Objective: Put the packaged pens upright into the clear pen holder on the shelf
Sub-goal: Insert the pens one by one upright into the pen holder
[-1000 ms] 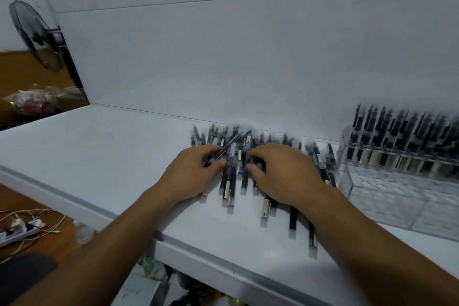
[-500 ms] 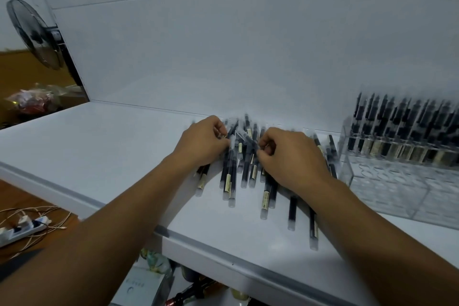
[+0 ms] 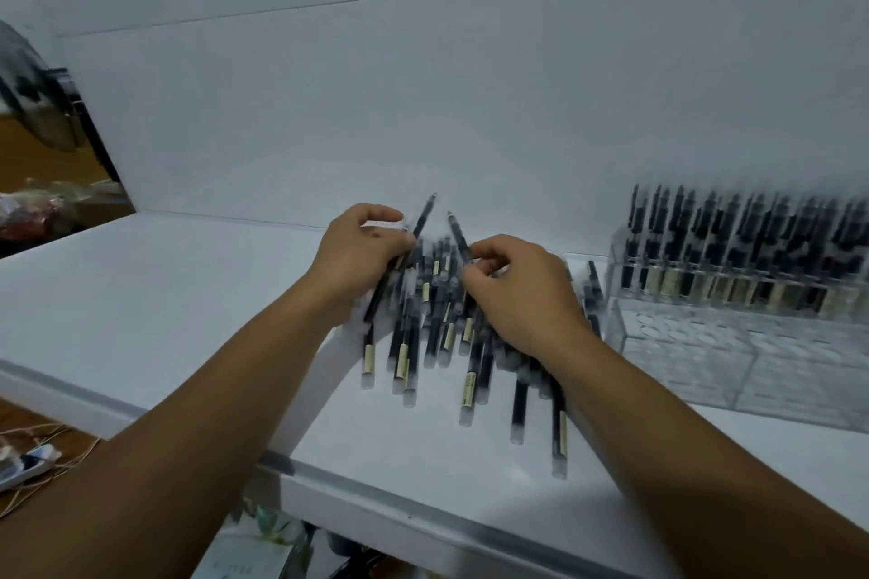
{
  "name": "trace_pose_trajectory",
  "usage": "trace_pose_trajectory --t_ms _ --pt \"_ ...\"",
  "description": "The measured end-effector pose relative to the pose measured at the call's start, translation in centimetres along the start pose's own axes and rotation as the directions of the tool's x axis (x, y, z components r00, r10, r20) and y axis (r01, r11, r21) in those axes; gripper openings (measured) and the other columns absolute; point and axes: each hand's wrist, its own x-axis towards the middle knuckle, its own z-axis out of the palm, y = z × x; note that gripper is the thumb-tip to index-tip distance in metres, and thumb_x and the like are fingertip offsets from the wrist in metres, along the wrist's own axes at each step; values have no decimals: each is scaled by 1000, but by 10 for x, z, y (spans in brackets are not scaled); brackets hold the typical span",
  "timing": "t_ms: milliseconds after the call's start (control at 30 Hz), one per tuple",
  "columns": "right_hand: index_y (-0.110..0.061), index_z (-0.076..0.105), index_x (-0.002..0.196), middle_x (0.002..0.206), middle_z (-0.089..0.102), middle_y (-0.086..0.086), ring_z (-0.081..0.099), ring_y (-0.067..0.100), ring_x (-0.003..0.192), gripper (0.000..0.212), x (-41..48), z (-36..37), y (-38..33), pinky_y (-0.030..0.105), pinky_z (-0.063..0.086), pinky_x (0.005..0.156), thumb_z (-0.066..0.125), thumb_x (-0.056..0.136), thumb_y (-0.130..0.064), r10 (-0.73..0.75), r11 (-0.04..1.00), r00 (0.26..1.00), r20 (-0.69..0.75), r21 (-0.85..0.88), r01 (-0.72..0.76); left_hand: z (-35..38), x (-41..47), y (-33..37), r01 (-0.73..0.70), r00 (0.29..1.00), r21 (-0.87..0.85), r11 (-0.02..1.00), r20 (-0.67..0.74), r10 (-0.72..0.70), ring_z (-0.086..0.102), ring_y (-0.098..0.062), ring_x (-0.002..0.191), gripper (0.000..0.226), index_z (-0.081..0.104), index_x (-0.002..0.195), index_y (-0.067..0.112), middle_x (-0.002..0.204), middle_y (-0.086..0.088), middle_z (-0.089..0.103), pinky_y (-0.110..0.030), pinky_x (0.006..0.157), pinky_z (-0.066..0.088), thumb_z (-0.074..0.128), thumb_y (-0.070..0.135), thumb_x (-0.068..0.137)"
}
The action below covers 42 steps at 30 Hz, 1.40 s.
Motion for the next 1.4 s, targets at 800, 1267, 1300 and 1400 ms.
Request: trace_pose_trajectory --t_ms 800,1267,1300,1400 --pt "-24 58 93 99 63 22 58 38 83 6 -19 -245 72 46 49 66 64 94 -21 25 998 929 -369 61 -3 185 -42 120 165 864 -542 824 483 144 63 -12 84 22 64 108 20 103 0 74 -32 86 47 68 15 87" --pt "-20 60 97 89 66 -2 66 20 85 12 -10 -267 129 47 56 78 67 90 -27 46 970 903 -426 -197 -142 237 -61 105 221 758 -451 865 638 138 67 -11 86 29 66 111 21 100 0 75 -32 86 48 69 18 82" --pt "-21 60 97 88 66 -3 65 19 85 13 -10 -267 131 46 56 78 68 90 -28 39 965 905 -424 -219 -145 237 -62 105 207 755 -445 871 639 147 68 -10 87 28 66 111 21 100 0 75 -33 88 47 70 18 83" --pt "-22 59 96 85 65 -7 65 17 83 13 -10 -266 131 45 56 78 68 90 -29 17 954 903 -429 -262 -143 236 -63 106 193 753 -441 877 639 155 69 -8 85 28 65 111 22 99 2 75 -34 90 47 69 18 83"
